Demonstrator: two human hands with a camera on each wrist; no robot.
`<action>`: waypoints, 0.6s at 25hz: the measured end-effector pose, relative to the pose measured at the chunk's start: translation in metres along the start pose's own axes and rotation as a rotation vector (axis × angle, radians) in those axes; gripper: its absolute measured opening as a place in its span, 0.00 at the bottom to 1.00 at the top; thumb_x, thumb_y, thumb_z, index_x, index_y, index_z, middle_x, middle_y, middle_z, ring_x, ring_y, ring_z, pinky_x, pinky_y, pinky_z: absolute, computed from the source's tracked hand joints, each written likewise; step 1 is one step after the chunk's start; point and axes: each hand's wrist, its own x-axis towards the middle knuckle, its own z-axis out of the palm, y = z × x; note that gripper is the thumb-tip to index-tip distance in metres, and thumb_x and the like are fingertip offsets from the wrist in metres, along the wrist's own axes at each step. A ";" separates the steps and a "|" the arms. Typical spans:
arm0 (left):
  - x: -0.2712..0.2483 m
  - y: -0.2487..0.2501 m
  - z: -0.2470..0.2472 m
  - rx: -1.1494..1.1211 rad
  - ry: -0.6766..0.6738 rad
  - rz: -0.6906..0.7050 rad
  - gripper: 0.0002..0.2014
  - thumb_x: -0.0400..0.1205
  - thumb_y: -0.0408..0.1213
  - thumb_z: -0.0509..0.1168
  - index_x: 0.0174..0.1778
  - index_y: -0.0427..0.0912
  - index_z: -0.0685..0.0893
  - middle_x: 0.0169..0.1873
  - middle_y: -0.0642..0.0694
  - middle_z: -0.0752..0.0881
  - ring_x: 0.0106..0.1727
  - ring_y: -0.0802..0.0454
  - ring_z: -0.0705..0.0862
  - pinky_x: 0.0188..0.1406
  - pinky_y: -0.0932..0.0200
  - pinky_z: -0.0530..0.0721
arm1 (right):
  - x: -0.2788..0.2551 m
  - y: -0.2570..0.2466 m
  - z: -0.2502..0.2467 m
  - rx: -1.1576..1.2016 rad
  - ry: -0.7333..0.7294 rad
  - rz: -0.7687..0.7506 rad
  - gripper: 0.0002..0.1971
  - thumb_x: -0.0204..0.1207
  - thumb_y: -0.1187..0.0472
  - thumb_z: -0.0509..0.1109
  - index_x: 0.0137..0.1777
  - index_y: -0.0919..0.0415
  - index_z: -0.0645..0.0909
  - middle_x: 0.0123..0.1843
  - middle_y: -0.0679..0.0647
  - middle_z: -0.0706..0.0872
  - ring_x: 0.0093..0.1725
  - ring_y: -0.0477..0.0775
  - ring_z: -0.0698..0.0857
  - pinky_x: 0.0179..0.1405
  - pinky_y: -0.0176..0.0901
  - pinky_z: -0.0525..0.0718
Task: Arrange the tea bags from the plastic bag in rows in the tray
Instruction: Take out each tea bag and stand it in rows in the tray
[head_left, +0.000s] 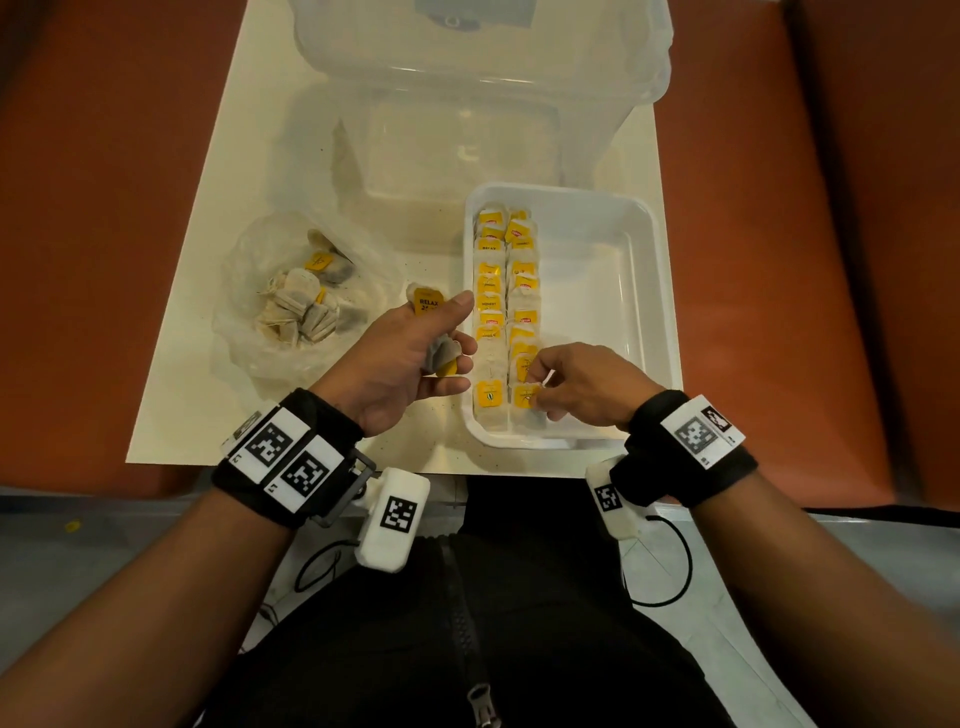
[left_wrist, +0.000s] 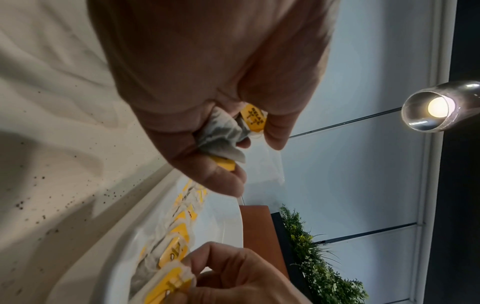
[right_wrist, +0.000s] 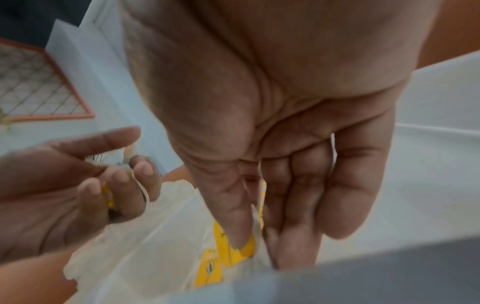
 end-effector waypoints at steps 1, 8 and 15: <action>0.000 0.000 0.000 0.002 -0.004 -0.002 0.13 0.83 0.52 0.67 0.45 0.44 0.82 0.38 0.47 0.86 0.35 0.55 0.85 0.34 0.58 0.87 | 0.003 0.003 0.002 -0.031 0.026 0.015 0.03 0.76 0.53 0.75 0.46 0.45 0.82 0.40 0.44 0.90 0.47 0.50 0.87 0.54 0.47 0.84; 0.001 0.002 -0.001 -0.011 -0.005 0.002 0.11 0.83 0.49 0.68 0.46 0.44 0.82 0.37 0.47 0.85 0.34 0.55 0.84 0.33 0.59 0.88 | 0.009 0.005 0.005 0.022 0.091 0.096 0.09 0.71 0.58 0.77 0.43 0.48 0.79 0.36 0.45 0.91 0.43 0.47 0.90 0.49 0.45 0.84; 0.000 0.001 -0.004 -0.019 0.001 0.000 0.10 0.84 0.48 0.68 0.45 0.45 0.81 0.36 0.47 0.86 0.34 0.55 0.84 0.34 0.59 0.88 | 0.010 -0.001 0.005 0.019 0.105 0.103 0.15 0.69 0.60 0.78 0.38 0.51 0.71 0.38 0.47 0.90 0.40 0.50 0.87 0.41 0.45 0.81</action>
